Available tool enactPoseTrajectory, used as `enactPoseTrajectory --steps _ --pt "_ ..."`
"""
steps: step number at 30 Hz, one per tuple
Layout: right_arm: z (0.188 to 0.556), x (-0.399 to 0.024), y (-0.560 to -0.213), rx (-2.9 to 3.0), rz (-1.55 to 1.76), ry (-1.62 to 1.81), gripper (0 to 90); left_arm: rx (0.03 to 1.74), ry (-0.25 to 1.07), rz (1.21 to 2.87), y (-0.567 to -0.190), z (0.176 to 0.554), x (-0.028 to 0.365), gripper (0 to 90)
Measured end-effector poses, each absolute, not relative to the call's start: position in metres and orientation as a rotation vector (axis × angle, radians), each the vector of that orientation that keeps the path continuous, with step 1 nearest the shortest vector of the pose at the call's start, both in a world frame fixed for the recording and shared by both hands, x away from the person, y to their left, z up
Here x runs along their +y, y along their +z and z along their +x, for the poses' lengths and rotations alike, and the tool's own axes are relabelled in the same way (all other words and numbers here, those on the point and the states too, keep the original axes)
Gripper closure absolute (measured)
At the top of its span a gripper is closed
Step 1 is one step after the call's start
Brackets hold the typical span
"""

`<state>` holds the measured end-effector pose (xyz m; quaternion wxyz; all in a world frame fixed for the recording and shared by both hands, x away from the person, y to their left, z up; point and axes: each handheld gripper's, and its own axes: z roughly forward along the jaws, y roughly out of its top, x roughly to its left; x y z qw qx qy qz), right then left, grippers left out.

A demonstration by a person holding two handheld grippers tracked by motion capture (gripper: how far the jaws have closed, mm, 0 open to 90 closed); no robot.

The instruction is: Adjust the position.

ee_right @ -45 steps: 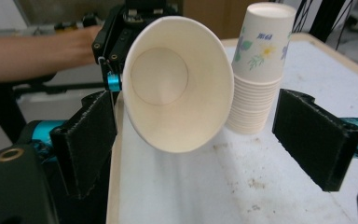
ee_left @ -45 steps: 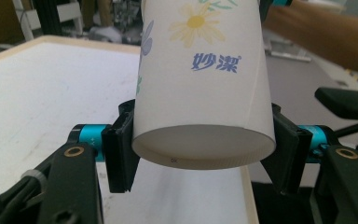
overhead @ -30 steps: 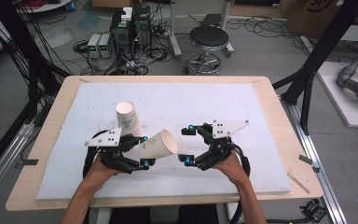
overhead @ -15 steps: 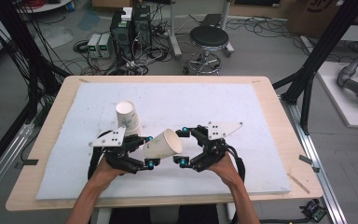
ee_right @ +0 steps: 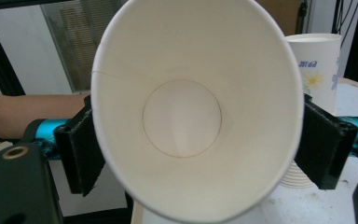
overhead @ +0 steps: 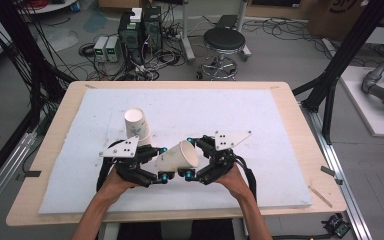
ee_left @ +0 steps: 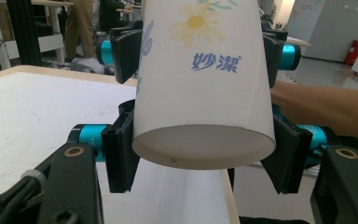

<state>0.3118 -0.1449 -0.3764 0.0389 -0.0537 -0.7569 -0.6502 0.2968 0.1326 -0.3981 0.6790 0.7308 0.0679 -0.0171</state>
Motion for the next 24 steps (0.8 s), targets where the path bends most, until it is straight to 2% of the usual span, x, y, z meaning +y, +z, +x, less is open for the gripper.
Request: enactPoseTrajectory --steps 6,13,21,23,24 --pt "0.3128 -0.1422 -0.3770 -2.314 -0.146 -1.988 19.0 0.145 -0.042 1.643 -0.3981 0.2965 0.1315 37.1" --pt "0.3114 -0.1424 -0.3760 -2.294 -0.101 -2.010 31.7 0.144 -0.045 1.638 -0.3980 0.2962 0.1316 37.1" --pt "0.3111 -0.1431 -0.3755 -2.297 -0.090 -2.016 35.0 0.140 -0.047 1.640 -0.3979 0.2956 0.1316 36.9" --pt "0.3106 -0.1429 -0.3753 -2.297 -0.085 -2.017 35.0 0.140 -0.029 1.639 -0.3975 0.2951 0.1317 34.9" --pt "0.3103 -0.1430 -0.3752 -2.295 -0.086 -2.018 35.1 0.164 -0.011 1.647 -0.3969 0.2943 0.1309 23.0"
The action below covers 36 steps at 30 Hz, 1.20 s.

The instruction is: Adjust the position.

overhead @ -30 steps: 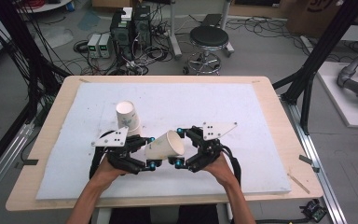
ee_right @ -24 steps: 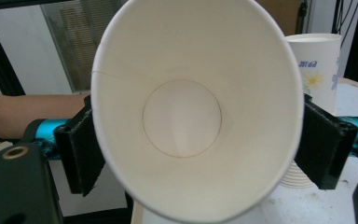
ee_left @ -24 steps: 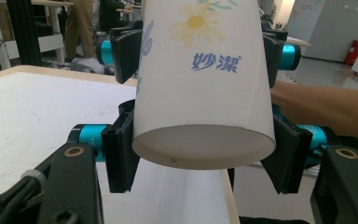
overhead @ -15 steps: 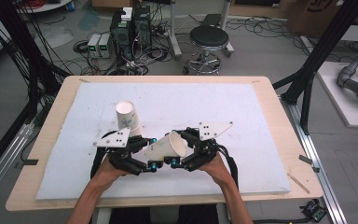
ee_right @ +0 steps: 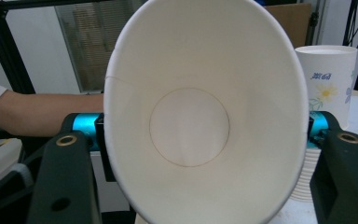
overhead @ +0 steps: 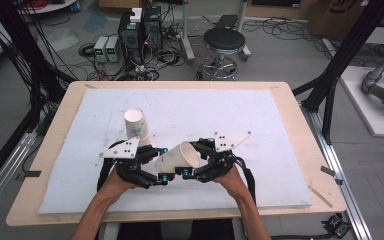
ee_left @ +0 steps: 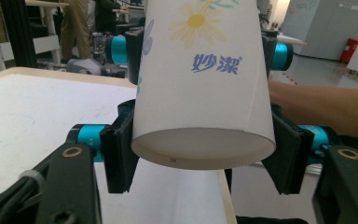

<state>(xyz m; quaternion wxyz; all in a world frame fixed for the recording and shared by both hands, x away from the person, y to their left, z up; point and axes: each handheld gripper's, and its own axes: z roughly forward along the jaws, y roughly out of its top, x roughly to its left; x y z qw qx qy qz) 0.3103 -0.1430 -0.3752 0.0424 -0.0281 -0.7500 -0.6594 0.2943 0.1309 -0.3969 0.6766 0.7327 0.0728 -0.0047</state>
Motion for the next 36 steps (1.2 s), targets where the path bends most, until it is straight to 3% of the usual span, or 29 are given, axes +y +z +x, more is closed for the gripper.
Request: enactPoseTrajectory --steps 1,2,4,18,29,36 --pt "0.310 -0.143 -0.375 -2.291 -0.087 -2.022 35.0 0.170 -0.013 1.665 -0.397 0.295 0.130 9.5" --pt "0.310 -0.144 -0.375 -2.290 -0.089 -2.022 35.0 0.169 -0.011 1.675 -0.397 0.294 0.130 3.3" --pt "0.311 -0.145 -0.375 -2.288 -0.092 -2.026 35.0 0.157 -0.001 1.683 -0.397 0.293 0.129 1.9" --pt "0.312 -0.152 -0.372 -2.353 -0.140 -1.989 34.5 0.207 0.081 1.775 -0.396 0.281 0.153 1.7" --pt "0.318 -0.159 -0.364 -2.568 -0.275 -1.838 34.1 0.352 0.190 1.832 -0.412 0.272 0.197 1.7" --pt "0.326 -0.161 -0.358 -2.701 -0.384 -1.712 34.0 0.510 0.329 1.815 -0.428 0.273 0.225 1.7"
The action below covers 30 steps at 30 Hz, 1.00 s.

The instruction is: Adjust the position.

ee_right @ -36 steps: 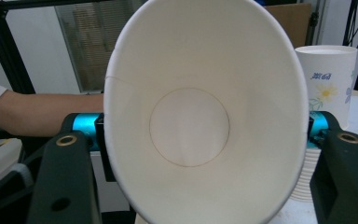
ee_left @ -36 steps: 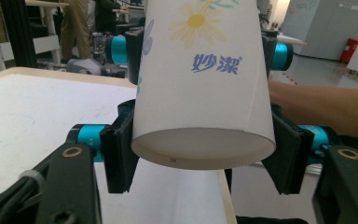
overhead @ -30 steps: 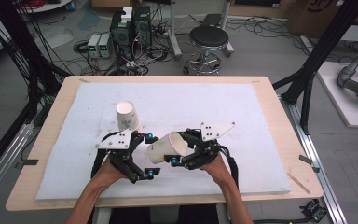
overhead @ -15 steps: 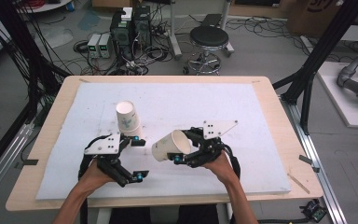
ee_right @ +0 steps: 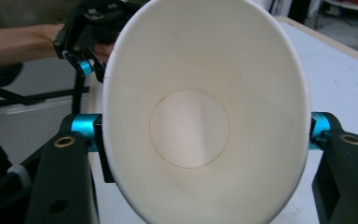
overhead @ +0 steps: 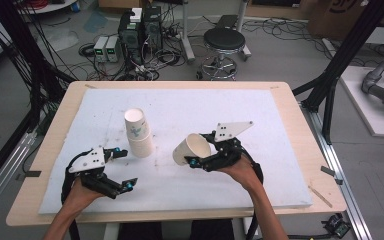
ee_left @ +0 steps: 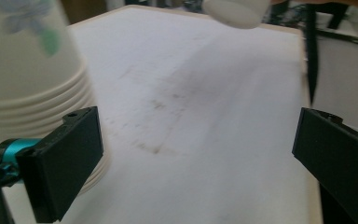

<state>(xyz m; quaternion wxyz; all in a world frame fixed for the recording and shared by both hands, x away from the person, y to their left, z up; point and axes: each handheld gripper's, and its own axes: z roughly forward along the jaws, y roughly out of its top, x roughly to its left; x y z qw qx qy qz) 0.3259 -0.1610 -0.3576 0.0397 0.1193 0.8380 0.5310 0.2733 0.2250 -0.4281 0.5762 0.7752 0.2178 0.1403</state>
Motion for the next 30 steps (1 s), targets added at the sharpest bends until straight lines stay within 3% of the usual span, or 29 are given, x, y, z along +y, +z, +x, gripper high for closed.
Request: enactPoseTrajectory --steps 10,30 --pt "0.345 -0.155 -0.352 2.620 0.548 1.372 34.1 0.687 0.447 1.784 -0.451 0.277 0.242 1.7" --pt "0.362 -0.148 -0.351 2.650 0.599 1.201 34.2 0.791 0.521 1.720 -0.463 0.278 0.248 1.8"
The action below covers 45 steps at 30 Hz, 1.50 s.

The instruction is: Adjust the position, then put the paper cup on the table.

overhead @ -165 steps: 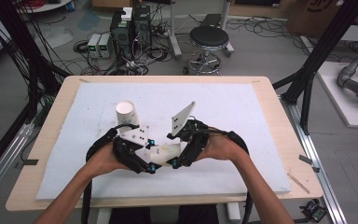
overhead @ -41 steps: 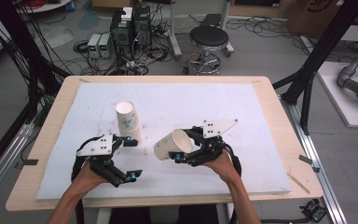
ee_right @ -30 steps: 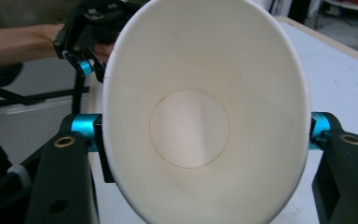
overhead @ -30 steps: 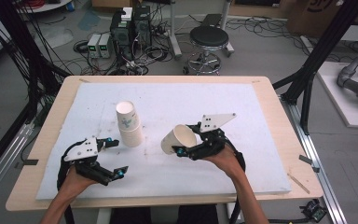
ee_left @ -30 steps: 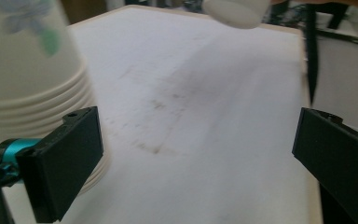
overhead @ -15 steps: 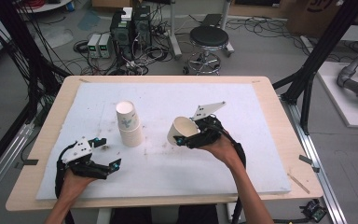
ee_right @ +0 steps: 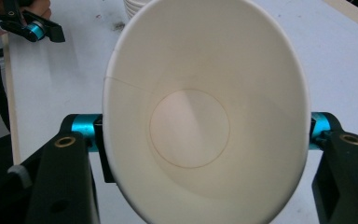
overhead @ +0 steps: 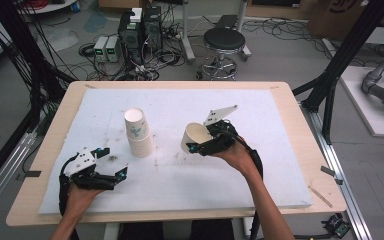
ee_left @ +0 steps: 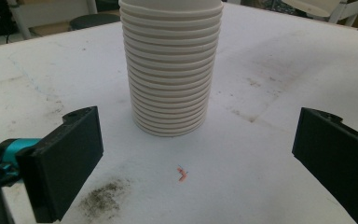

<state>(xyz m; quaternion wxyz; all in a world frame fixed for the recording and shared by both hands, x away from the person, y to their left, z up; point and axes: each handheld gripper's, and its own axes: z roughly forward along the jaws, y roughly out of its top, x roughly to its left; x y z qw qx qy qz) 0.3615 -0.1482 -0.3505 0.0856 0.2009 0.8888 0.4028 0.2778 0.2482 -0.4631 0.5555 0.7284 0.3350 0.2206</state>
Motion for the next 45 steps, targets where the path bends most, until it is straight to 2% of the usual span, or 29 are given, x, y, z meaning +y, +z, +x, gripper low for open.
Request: enactPoseTrajectory --steps 23,45 --pt "0.373 -0.146 -0.358 2.646 0.680 1.110 34.2 0.790 0.537 1.708 -0.463 0.276 0.248 1.8" --pt "0.396 -0.115 -0.391 2.709 0.695 0.872 34.0 0.792 0.526 1.713 -0.463 0.277 0.248 1.9"
